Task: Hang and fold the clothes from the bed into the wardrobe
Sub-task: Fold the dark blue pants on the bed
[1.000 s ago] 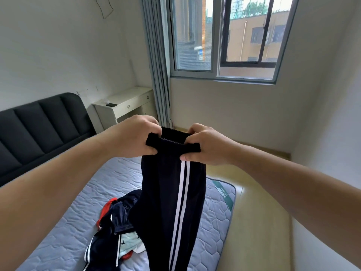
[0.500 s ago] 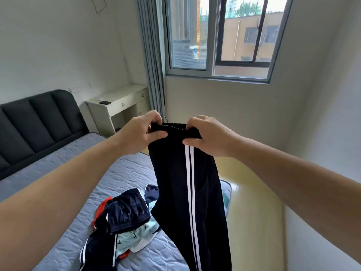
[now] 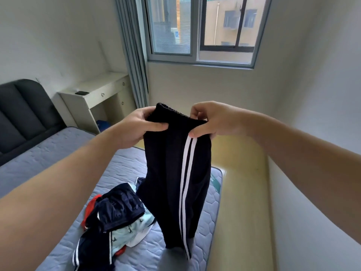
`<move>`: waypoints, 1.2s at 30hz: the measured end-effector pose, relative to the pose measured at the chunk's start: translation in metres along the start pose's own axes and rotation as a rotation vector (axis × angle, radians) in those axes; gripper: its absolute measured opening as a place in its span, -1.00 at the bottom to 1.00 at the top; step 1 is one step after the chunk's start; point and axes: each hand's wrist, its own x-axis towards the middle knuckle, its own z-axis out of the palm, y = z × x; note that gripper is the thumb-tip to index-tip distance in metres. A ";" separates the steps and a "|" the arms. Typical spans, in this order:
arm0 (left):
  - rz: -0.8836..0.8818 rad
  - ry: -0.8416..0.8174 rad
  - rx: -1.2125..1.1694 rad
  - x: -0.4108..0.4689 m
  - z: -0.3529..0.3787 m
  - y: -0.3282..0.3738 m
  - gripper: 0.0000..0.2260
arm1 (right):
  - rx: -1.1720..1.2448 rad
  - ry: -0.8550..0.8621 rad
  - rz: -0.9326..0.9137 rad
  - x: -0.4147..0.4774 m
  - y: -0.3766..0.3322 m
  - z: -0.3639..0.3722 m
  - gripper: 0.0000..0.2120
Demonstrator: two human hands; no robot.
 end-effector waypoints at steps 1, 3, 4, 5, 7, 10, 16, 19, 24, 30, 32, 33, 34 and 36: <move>-0.005 -0.012 -0.025 0.004 -0.001 -0.004 -0.69 | 0.027 -0.018 0.020 0.003 0.002 0.000 -0.75; -0.022 -0.012 -0.065 0.014 -0.003 -0.011 -0.65 | 0.097 -0.051 0.058 0.009 0.010 0.000 -0.72; -0.028 -0.011 -0.072 0.020 -0.003 -0.014 -0.63 | 0.132 -0.067 0.070 0.013 0.015 -0.002 -0.72; -0.034 -0.011 -0.072 0.028 -0.004 -0.016 -0.63 | 0.159 -0.079 0.078 0.018 0.021 -0.004 -0.73; -0.053 -0.007 -0.060 0.047 -0.006 -0.021 -0.61 | 0.189 -0.073 0.086 0.029 0.033 -0.011 -0.78; -0.112 0.002 -0.061 0.083 -0.013 -0.030 -0.65 | 0.225 0.016 0.110 0.054 0.057 -0.023 -0.83; -0.159 0.170 0.037 0.187 -0.017 -0.057 -0.78 | 0.000 0.220 0.114 0.122 0.125 -0.056 -0.86; -0.149 0.219 0.134 0.245 -0.018 -0.065 -0.76 | -0.160 0.265 0.093 0.158 0.159 -0.083 -0.84; -0.046 0.389 0.224 0.330 -0.014 -0.069 -0.81 | -0.149 0.376 0.067 0.206 0.197 -0.130 -0.83; 0.116 0.534 0.191 0.371 -0.005 -0.041 -0.80 | -0.204 0.519 -0.054 0.230 0.193 -0.167 -0.71; 0.150 0.560 0.142 0.368 -0.001 -0.031 -0.80 | -0.234 0.545 -0.095 0.226 0.184 -0.172 -0.70; 0.159 0.563 0.118 0.362 0.000 -0.027 -0.79 | -0.253 0.557 -0.113 0.222 0.179 -0.172 -0.69; 0.160 0.557 0.099 0.353 0.001 -0.025 -0.79 | -0.279 0.565 -0.130 0.216 0.173 -0.170 -0.70; 0.143 0.544 0.084 0.329 0.001 -0.026 -0.77 | -0.327 0.543 -0.158 0.202 0.162 -0.159 -0.71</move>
